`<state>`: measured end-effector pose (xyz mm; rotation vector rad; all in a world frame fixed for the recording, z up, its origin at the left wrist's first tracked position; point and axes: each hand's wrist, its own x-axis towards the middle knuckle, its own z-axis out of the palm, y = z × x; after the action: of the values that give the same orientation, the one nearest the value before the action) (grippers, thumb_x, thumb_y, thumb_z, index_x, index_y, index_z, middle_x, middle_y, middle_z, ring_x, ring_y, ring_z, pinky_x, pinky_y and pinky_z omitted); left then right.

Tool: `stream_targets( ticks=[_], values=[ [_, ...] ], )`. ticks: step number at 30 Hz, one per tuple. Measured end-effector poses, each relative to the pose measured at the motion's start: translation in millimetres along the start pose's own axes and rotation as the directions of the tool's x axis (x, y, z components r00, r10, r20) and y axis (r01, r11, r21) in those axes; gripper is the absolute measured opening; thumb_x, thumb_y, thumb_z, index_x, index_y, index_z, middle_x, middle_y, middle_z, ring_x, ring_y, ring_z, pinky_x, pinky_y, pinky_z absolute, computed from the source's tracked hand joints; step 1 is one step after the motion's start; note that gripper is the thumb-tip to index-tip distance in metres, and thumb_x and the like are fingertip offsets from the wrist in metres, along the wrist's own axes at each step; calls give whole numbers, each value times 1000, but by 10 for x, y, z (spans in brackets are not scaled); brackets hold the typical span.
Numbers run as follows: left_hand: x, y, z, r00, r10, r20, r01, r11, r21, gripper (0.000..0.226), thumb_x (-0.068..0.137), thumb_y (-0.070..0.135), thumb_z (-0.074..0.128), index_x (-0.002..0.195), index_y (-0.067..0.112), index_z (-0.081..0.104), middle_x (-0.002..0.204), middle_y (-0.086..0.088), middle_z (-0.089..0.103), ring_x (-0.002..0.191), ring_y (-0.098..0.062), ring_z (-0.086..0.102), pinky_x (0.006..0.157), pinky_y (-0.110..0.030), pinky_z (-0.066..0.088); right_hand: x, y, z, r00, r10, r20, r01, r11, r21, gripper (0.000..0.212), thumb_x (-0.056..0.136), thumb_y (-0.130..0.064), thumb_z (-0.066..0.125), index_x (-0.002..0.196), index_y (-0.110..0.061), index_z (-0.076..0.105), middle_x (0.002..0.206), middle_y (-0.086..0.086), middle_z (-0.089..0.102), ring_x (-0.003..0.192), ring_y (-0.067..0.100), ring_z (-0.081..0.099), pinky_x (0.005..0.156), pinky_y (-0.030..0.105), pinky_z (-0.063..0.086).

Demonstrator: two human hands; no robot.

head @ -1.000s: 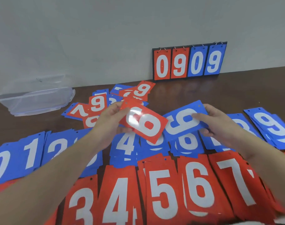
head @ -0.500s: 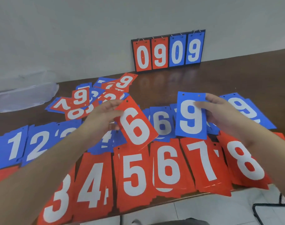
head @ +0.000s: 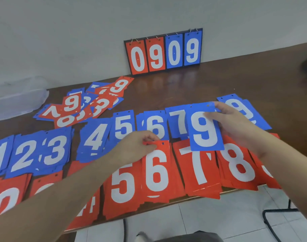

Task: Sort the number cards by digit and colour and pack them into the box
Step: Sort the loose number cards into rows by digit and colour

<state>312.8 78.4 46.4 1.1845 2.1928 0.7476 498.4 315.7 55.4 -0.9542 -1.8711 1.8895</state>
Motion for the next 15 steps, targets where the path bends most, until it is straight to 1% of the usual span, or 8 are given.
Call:
stream_targets(
  ticks=[2,4,6,8,9,12,13,15],
  values=[
    [66,-19,72,995,84,-48,-71,972,223,19,89,27,73,107,33,72,103,19,66,99,-1,60,93,-33,52,-12,19,-97,1000,6,7,-6,1000,-9,24,97,-22,66,120,-18,64,109,7,77,99,29,75,91,51,57],
    [106,22,113,980,159,-115,-113,936,333,25,86,29,77,109,33,71,110,16,63,107,-9,54,98,-35,44,-11,33,-233,1000,2,-7,-2,999,-35,13,98,-23,65,109,-16,67,107,7,77,97,29,75,83,45,59],
    [159,104,126,964,210,-165,-148,935,323,23,86,27,77,107,30,71,109,14,62,107,-11,52,98,-33,41,7,47,-395,998,-4,-67,-2,996,-85,14,98,-25,65,102,-13,67,109,14,75,98,33,74,76,43,59],
    [226,203,144,953,230,-196,-169,943,286,18,88,23,75,105,29,70,107,13,61,101,-7,50,96,-30,41,62,66,-576,990,7,-143,-29,987,-156,31,97,-31,66,118,-9,63,117,21,69,103,41,70,85,57,58],
    [272,252,159,954,224,-199,-166,949,269,16,90,23,72,104,30,70,107,14,61,99,-6,48,94,-29,42,79,51,-660,986,14,-164,-42,985,-170,33,97,-32,65,124,-13,63,116,19,71,101,38,72,87,57,57],
    [420,396,212,958,197,-208,-153,966,208,13,94,24,66,103,33,67,107,16,60,96,3,48,86,-17,41,197,-8,-924,984,-3,-178,-27,985,-168,14,99,-23,63,112,-20,69,106,8,77,90,26,75,80,46,60],
    [470,444,230,957,187,-223,-146,971,188,12,95,24,65,104,33,67,106,15,59,93,8,48,81,-10,38,250,-39,-996,983,-14,-184,-24,979,-204,12,99,-22,62,109,-21,70,104,6,77,90,26,75,82,46,60],
    [574,528,264,955,159,-249,-123,980,157,12,96,25,63,105,33,66,105,14,58,89,8,49,76,-8,36,375,-80,-1115,978,-46,-203,-17,954,-300,15,98,-22,63,112,-21,69,106,4,76,94,26,73,84,45,58]
  ],
)
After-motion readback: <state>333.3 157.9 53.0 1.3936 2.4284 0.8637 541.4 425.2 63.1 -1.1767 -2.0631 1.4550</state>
